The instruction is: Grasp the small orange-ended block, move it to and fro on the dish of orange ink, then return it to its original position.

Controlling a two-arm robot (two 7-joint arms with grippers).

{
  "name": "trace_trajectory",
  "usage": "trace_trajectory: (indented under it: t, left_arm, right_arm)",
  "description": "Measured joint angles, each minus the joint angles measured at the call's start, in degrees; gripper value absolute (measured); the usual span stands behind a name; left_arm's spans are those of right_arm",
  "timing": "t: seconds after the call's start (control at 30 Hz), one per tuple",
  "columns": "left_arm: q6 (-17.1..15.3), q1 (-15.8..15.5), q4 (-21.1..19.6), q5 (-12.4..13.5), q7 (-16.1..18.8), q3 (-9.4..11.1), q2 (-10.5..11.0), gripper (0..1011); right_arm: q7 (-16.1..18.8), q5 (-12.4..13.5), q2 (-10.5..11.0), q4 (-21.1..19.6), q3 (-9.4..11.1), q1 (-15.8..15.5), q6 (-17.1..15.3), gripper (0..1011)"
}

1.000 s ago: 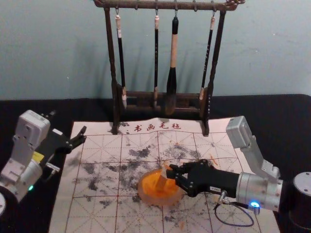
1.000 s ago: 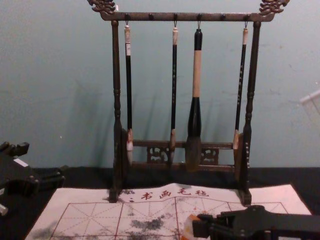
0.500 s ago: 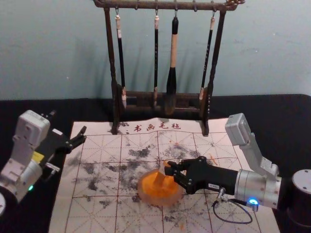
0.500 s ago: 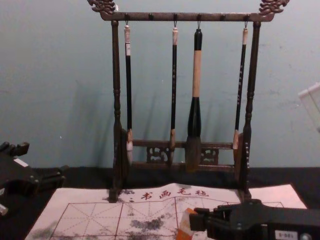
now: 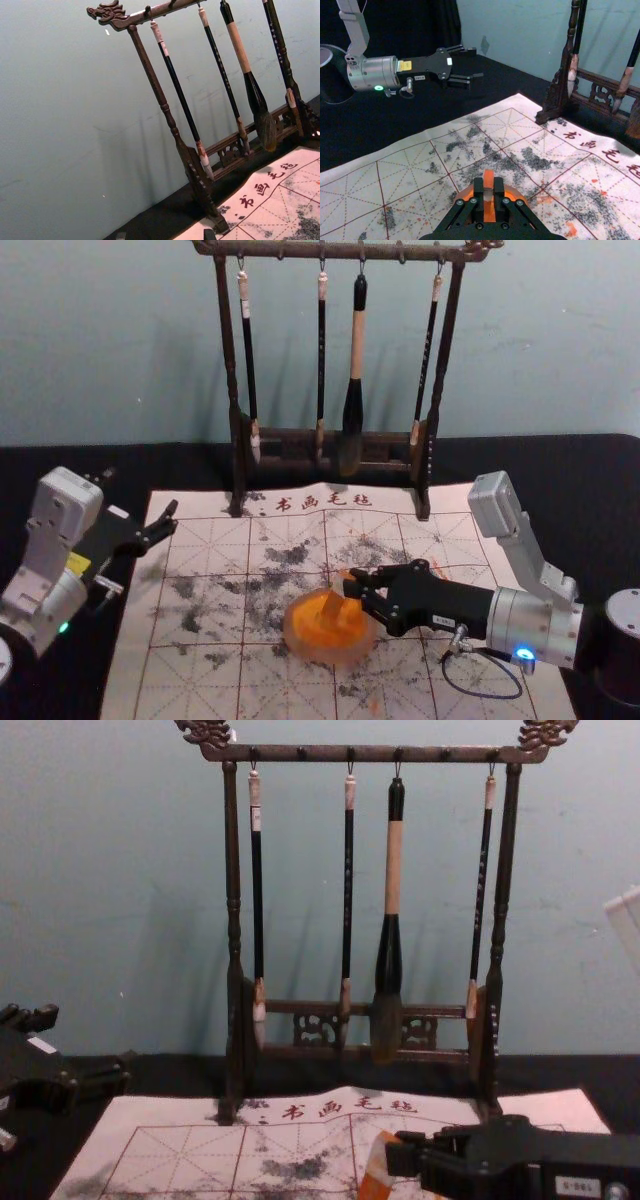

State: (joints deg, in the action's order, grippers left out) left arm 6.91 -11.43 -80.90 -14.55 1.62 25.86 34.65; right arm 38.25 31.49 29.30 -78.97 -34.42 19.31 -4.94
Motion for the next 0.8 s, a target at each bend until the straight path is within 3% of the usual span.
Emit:
trace_trajectory:
  t: [0.37, 0.8]
  left_arm:
    - [0.0, 0.0, 0.0, 0.0, 0.0, 0.0, 0.0, 1001]
    - [0.0, 0.0, 0.0, 0.0, 0.0, 0.0, 0.0, 1001]
  right_arm:
    - [-1.0, 0.3, 1.2, -1.9, 1.1, -1.0, -0.1, 83]
    - [-3.3, 1.5, 3.7, -6.1, 3.8, -4.3, -0.3, 83]
